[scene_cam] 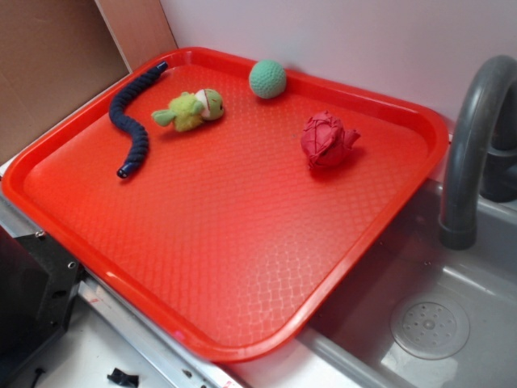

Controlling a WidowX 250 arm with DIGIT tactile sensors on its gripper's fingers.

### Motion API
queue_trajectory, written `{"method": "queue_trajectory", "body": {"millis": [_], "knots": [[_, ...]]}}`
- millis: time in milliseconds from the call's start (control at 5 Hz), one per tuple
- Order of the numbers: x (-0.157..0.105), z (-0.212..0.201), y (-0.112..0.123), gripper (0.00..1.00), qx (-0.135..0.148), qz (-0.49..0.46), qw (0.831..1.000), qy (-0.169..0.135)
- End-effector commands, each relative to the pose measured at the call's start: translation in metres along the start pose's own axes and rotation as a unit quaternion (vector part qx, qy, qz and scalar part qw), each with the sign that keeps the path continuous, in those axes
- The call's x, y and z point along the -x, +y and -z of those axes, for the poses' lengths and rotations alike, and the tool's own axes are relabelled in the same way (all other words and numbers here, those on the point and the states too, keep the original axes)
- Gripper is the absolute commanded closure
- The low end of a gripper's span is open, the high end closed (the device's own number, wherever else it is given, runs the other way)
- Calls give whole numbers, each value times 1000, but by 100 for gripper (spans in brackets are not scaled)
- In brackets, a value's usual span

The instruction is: Grab the blue rope.

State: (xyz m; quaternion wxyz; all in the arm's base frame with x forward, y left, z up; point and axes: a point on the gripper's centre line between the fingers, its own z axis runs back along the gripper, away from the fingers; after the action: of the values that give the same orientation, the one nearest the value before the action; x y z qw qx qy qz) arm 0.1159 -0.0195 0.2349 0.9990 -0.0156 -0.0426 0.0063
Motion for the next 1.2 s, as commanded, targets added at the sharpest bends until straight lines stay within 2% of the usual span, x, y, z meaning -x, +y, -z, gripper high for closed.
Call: {"method": "queue_trajectory", "body": {"millis": [0, 200, 400, 600, 800, 1000], "knots": [[0, 0, 0, 0, 0, 0, 1000, 0], [-8, 5, 7, 0, 2, -100, 994, -44], [-21, 25, 23, 0, -2, -221, 971, -92], [-42, 55, 59, 0, -14, -338, 933, -123], [-59, 79, 100, 0, -47, -447, 882, -140], [-67, 107, 122, 0, -41, -508, 850, -136]]}}
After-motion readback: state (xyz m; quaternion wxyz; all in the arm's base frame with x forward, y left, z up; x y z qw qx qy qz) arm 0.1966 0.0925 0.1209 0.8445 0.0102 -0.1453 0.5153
